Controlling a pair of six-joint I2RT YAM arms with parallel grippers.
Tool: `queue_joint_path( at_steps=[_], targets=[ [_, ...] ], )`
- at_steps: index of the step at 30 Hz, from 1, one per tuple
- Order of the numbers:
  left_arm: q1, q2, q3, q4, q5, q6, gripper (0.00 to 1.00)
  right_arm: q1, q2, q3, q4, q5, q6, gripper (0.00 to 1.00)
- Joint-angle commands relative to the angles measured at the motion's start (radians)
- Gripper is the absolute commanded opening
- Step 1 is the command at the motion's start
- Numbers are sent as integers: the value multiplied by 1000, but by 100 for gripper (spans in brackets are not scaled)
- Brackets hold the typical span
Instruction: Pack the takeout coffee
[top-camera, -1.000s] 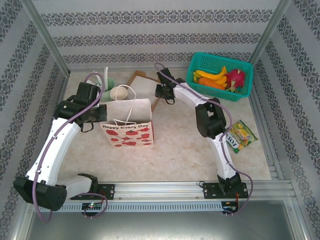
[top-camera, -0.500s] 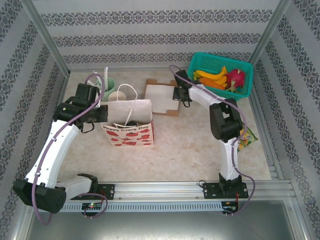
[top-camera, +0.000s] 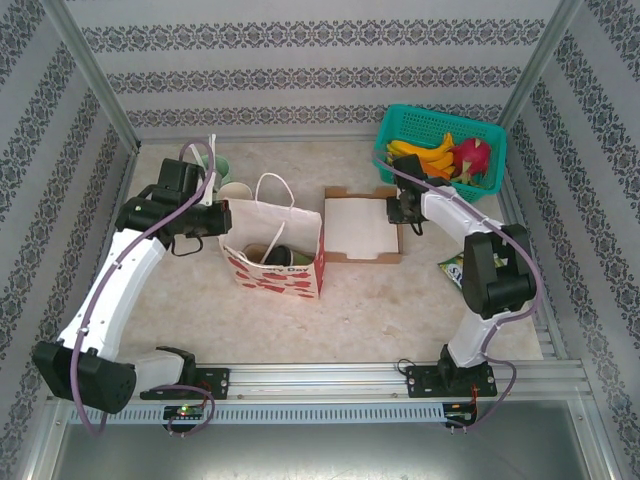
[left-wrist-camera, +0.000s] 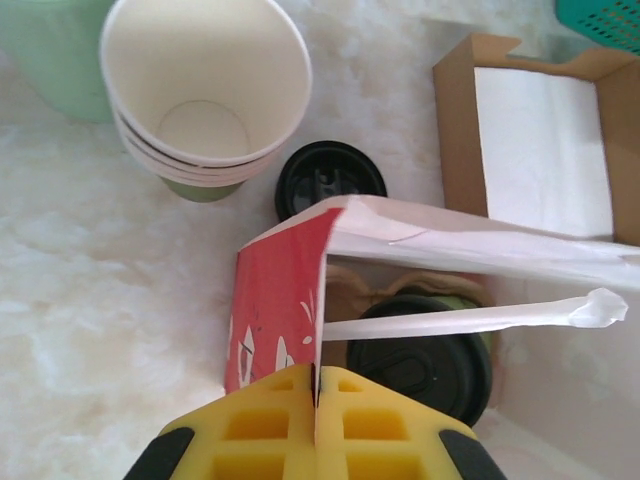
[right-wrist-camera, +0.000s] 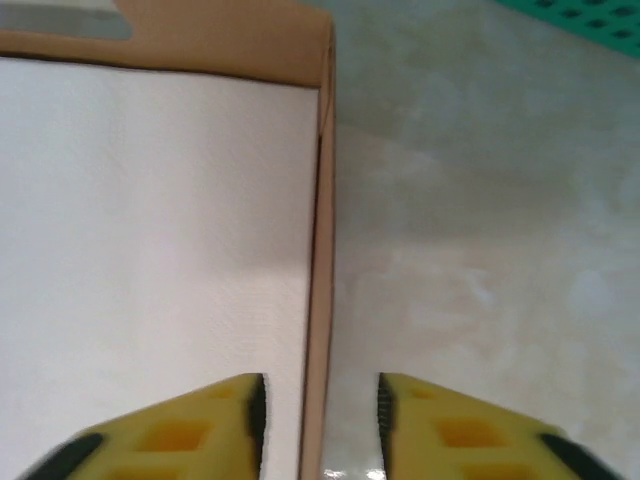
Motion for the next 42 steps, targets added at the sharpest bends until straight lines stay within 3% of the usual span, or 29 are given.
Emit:
queue_joint_path(
  at_steps=[1, 8, 11, 16, 23, 27, 30, 34, 35, 36, 38, 39, 42],
  targets=[
    [-9, 18, 56, 48, 21, -120, 0, 21, -57, 22, -74, 8, 40, 52],
    [-22, 9, 59, 12, -89, -294, 0, 95, 12, 26, 12, -254, 248, 70],
    [-22, 9, 83, -47, -154, -317, 0, 115, 114, 93, 3, -253, 277, 76],
    [-21, 21, 79, -89, -192, -343, 2, 149, 271, 229, -87, -146, 264, 75],
    [-19, 16, 95, -85, -186, -309, 35, 176, 307, 278, -117, -90, 226, 37],
    [-15, 1, 122, -75, -180, -255, 49, 176, 284, 270, -111, -79, 194, 13],
    [-9, -25, 133, -57, -175, -224, 64, 176, 264, 264, -110, -79, 176, 1],
    [-2, -53, 132, -34, -161, -186, 79, 171, 239, 252, -104, -123, 172, 0],
    [-1, -56, 133, -32, -162, -180, 80, 170, 241, 252, -107, -144, 174, 13],
    [0, -57, 131, -32, -166, -176, 83, 171, 249, 254, -114, -167, 180, 37],
    [1, -60, 125, -28, -174, -173, 87, 176, 276, 259, -125, -183, 198, 61],
    [1, -59, 121, -26, -181, -172, 90, 182, 292, 261, -128, -176, 207, 68],
    [3, -60, 110, -10, -189, -173, 98, 193, 340, 274, -143, -139, 230, 70]
  ],
)
